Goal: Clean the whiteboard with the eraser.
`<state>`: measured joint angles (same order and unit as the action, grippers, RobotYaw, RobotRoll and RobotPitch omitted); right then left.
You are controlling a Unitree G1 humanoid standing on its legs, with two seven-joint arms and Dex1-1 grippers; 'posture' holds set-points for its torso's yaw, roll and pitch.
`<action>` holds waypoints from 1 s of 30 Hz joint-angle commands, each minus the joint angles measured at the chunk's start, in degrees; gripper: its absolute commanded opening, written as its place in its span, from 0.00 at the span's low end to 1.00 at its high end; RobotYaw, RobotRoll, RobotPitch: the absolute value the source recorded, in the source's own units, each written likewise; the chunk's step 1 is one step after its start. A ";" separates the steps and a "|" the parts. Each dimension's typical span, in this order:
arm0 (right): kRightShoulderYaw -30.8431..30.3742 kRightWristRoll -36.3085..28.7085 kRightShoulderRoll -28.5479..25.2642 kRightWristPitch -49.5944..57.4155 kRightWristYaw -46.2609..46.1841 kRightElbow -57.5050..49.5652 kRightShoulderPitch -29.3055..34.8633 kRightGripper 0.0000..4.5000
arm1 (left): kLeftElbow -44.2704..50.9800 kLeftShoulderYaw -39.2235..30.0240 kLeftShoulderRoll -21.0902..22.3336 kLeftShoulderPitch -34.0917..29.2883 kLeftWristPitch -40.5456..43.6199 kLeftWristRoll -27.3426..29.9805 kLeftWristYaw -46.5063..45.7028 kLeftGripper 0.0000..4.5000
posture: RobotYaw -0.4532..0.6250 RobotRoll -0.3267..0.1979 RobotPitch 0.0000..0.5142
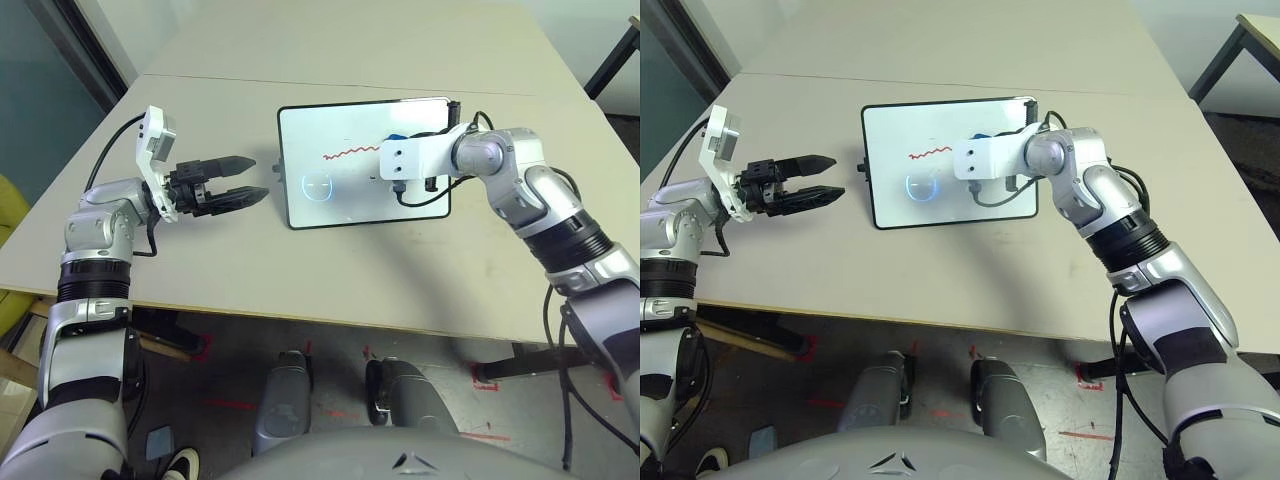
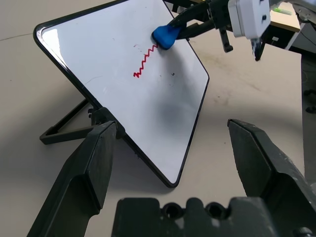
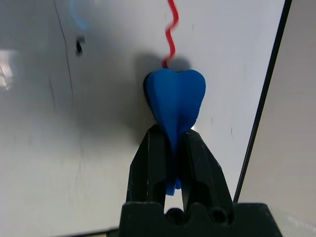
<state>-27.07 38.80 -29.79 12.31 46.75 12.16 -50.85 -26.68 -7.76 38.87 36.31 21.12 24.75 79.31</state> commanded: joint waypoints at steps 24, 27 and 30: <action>1.59 0.79 -7.24 -1.90 0.27 0.31 3.15 0.04 | -2.29 1.58 -0.49 2.19 -0.93 -0.52 0.57 1.00 | 0.60 0.62 0.23; 0.56 1.09 -5.86 -2.13 0.40 -0.50 3.46 0.04 | -2.31 1.67 -0.48 2.19 -0.99 -0.39 0.53 1.00 | 0.60 0.62 0.23; -0.26 1.49 -4.59 -2.28 0.62 -1.29 3.94 0.04 | -2.16 1.63 -0.40 2.06 -0.97 -0.27 0.44 1.00 | 0.61 0.62 0.22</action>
<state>-26.25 39.65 -34.75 10.23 46.48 11.35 -47.90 -28.16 -6.65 38.54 37.88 20.50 24.70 79.34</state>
